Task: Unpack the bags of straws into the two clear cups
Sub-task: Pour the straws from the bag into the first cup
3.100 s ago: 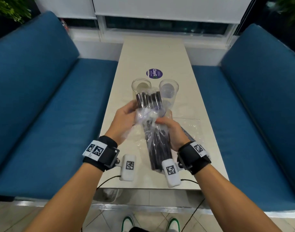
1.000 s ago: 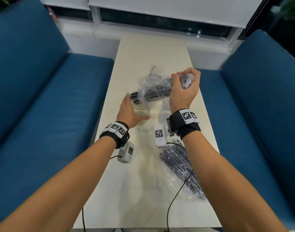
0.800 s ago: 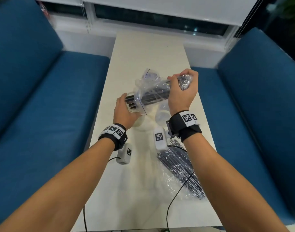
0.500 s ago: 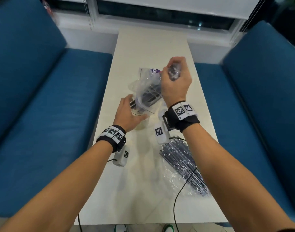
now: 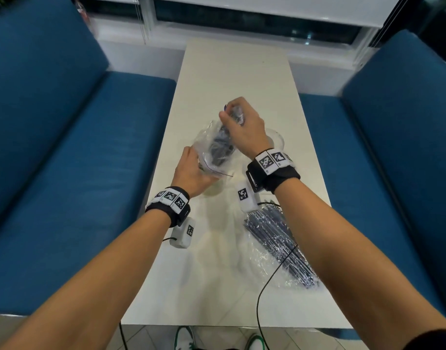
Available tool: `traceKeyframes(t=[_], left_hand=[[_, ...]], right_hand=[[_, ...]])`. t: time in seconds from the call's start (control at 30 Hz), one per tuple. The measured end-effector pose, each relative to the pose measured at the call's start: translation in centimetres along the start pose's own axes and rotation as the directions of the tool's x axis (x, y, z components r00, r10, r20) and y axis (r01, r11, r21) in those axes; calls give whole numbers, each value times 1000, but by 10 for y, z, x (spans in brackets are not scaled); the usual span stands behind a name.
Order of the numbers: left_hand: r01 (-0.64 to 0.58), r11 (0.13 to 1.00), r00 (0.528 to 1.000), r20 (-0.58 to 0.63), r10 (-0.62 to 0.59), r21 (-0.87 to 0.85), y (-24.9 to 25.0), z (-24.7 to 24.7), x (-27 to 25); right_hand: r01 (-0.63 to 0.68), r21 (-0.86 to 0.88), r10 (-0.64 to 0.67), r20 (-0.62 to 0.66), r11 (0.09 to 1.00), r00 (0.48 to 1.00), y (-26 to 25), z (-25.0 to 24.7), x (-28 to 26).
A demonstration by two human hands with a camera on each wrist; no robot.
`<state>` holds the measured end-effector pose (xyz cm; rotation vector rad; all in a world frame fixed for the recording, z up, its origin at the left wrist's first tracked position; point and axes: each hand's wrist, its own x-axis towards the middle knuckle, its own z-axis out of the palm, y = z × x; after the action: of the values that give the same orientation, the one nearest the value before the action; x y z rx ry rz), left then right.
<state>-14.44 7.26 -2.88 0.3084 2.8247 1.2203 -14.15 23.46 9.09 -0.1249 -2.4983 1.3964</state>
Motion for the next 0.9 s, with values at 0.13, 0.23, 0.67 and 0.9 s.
traceKeyframes(t=[0.13, 0.23, 0.67, 0.9], left_hand=[[-14, 997, 999, 43, 11, 70, 5, -2, -3], [8, 998, 998, 54, -11, 65, 2, -2, -3], [7, 993, 1000, 16, -9, 116, -12, 8, -1], [-29, 999, 999, 35, 28, 36, 3, -3, -5]], right_hand=[[-52, -133, 89, 282, 990, 955, 10, 11, -16], [-122, -5, 119, 264, 993, 957, 11, 2, -15], [212, -156, -219, -29, 965, 975, 10, -8, -24], [423, -303, -383, 185, 854, 905, 15, -14, -41]])
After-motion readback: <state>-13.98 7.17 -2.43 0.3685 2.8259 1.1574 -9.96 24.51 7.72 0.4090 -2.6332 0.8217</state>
